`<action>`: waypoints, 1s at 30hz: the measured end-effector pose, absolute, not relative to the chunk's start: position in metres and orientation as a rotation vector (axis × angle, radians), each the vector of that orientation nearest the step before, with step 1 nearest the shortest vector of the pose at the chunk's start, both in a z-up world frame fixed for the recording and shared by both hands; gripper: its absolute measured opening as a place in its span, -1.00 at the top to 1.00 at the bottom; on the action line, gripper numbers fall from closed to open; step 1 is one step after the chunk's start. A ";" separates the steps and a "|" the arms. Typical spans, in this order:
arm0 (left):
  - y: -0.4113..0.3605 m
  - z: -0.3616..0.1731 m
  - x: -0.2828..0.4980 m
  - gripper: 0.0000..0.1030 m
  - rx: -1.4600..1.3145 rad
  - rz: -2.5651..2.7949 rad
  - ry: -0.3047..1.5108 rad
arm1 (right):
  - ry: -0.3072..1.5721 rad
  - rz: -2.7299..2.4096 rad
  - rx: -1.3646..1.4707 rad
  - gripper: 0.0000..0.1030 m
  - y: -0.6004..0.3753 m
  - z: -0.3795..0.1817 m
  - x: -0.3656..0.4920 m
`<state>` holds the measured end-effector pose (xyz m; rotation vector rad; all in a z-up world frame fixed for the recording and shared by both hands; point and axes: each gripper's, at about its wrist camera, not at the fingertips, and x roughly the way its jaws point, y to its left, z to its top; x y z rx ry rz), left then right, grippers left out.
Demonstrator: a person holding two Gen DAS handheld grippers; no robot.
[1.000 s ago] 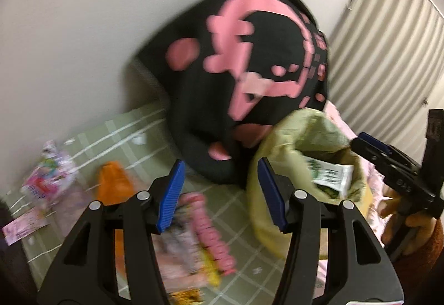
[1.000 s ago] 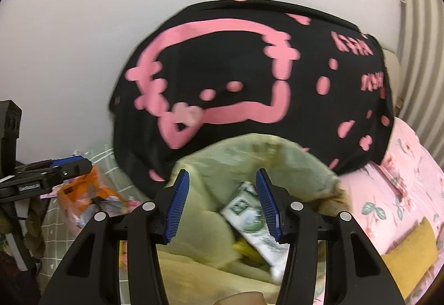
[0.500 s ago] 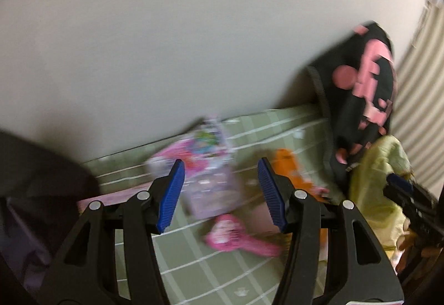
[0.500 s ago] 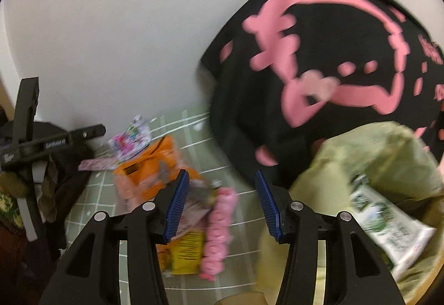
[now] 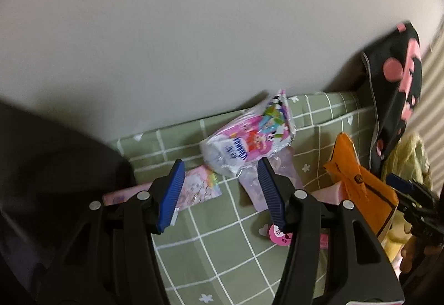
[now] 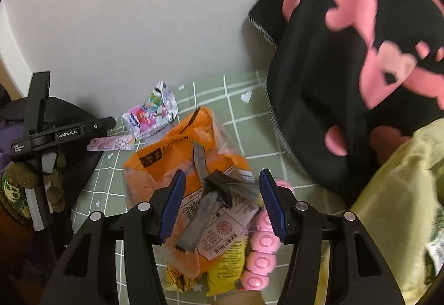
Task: Collect trash
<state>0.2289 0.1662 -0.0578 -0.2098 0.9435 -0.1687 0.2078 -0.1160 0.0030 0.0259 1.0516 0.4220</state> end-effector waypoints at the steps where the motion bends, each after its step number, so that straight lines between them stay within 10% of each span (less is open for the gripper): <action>1: 0.163 -0.057 0.232 -0.01 -0.194 -0.176 0.941 | 1.066 0.419 0.021 -0.01 -0.115 -0.002 0.209; 14: 0.174 -0.075 0.262 -0.01 -0.207 -0.194 0.987 | 1.206 0.403 -0.027 0.60 -0.103 -0.043 0.212; 30: 0.152 -0.109 0.250 -0.01 -0.278 -0.243 1.090 | 1.079 0.368 -0.104 0.65 -0.110 0.007 0.234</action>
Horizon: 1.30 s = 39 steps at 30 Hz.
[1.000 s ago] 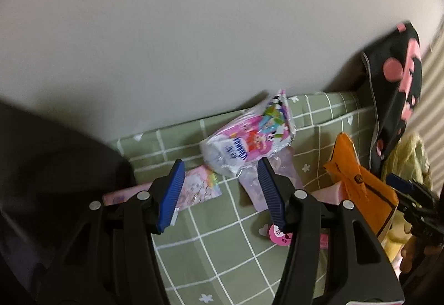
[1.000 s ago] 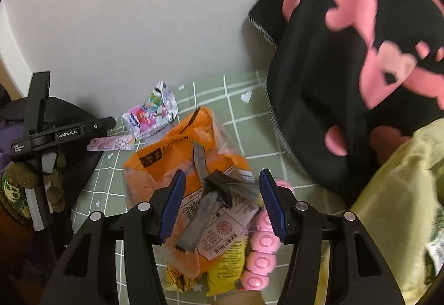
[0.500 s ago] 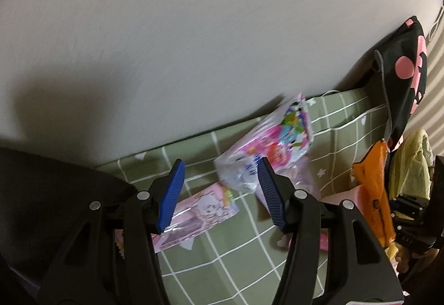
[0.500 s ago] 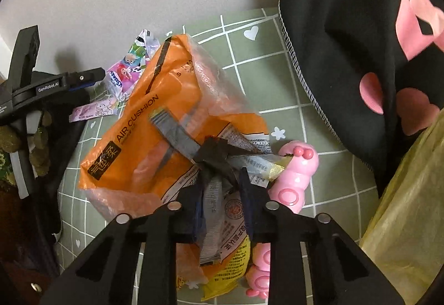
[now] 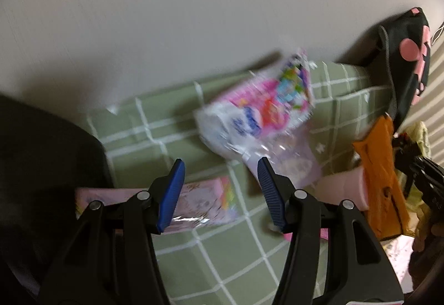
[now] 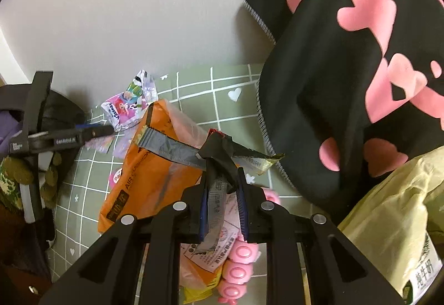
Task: Collect trash
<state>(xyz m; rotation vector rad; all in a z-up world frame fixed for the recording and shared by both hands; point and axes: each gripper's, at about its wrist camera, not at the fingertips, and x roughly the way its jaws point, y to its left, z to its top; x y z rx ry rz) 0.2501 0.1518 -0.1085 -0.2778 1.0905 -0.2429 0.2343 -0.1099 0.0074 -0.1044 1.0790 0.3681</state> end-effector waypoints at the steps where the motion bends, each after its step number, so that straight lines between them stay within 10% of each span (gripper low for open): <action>1: 0.149 -0.109 0.248 -0.01 -0.285 -0.254 1.095 | 1.076 0.367 -0.105 0.65 -0.112 0.009 0.235; 32: 0.140 -0.084 0.274 0.00 -0.086 -0.237 0.983 | 1.023 0.356 -0.058 0.65 -0.150 0.022 0.197; 39: 0.144 -0.081 0.274 0.85 -0.245 -0.259 1.014 | 0.997 0.355 -0.063 0.65 -0.150 0.036 0.192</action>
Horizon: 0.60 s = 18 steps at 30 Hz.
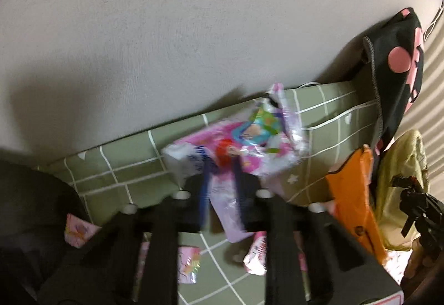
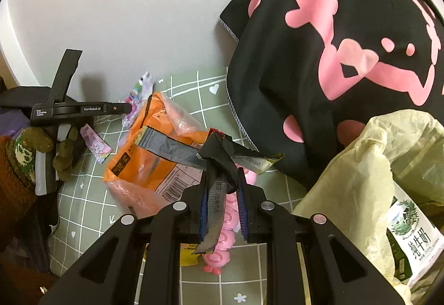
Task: Collect trash
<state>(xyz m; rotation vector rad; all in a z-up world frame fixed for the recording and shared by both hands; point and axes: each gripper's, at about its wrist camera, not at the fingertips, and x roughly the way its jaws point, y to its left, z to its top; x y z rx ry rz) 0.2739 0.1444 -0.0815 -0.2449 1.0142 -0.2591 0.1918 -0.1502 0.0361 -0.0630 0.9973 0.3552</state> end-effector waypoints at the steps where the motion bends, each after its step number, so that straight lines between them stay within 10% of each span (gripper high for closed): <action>1: 0.144 -0.078 0.270 0.93 -0.242 -0.263 1.007 | 0.994 0.358 -0.064 0.65 -0.150 0.037 0.191; 18: 0.154 -0.047 0.238 1.00 -0.279 -0.231 0.905 | 1.021 0.381 -0.060 0.65 -0.140 0.023 0.195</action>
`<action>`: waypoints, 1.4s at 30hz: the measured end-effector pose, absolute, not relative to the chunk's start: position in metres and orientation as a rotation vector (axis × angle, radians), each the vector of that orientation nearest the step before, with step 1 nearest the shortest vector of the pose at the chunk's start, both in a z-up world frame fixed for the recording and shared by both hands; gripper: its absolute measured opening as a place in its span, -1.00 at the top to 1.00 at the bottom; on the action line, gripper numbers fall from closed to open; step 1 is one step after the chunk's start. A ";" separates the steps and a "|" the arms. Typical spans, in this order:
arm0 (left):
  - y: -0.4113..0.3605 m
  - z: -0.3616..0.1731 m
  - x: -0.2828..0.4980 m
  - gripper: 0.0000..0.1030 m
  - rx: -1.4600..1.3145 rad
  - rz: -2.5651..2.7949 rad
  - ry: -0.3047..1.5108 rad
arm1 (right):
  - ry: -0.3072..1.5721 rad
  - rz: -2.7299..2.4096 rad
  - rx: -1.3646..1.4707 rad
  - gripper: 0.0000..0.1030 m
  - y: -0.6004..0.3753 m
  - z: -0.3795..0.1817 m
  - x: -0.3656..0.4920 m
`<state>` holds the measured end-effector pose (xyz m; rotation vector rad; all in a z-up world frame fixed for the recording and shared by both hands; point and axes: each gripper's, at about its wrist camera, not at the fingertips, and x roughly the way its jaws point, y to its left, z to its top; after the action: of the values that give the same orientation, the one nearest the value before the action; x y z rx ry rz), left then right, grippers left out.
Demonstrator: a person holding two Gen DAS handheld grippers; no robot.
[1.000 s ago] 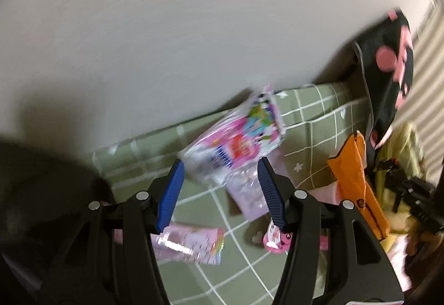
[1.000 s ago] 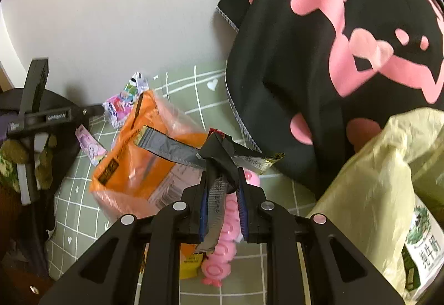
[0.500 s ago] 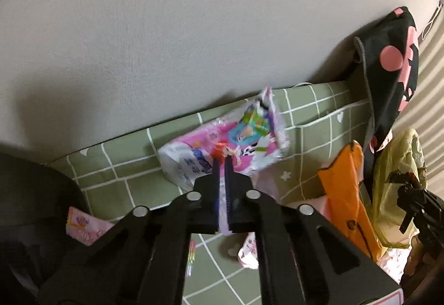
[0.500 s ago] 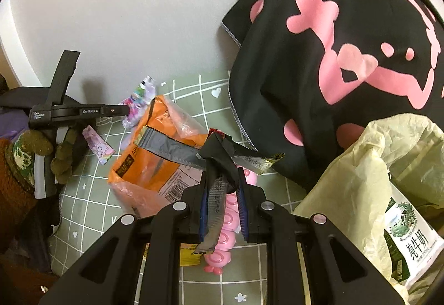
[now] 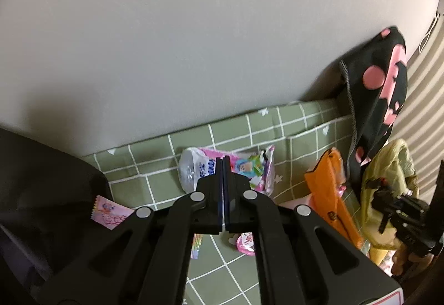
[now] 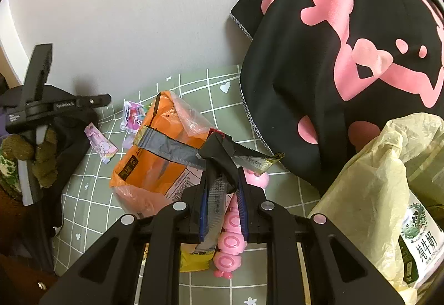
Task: Collect trash
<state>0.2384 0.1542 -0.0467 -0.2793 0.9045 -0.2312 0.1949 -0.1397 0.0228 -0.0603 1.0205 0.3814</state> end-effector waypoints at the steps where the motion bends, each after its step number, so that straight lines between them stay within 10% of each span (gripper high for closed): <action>1: 0.155 -0.043 0.238 1.00 -0.282 -0.230 0.896 | 1.019 0.382 -0.062 0.65 -0.139 0.023 0.195; 24: 0.096 0.051 0.203 1.00 -0.150 -0.396 0.728 | 0.836 0.352 -0.065 0.65 -0.164 0.094 0.179; 26: 0.104 0.033 0.207 0.89 -0.161 -0.414 0.754 | 0.838 0.347 -0.062 0.65 -0.167 0.093 0.177; 29: 0.122 -0.011 0.219 0.24 -0.193 -0.347 0.810 | 0.849 0.341 -0.051 0.65 -0.170 0.090 0.174; 42: 0.152 -0.100 0.265 0.12 -0.248 -0.181 0.910 | 0.910 0.354 -0.111 0.65 -0.149 0.067 0.168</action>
<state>0.2648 0.1523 -0.1005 -0.2484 0.9101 -0.1812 0.1676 -0.1493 0.0675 -0.1106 0.9101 0.3538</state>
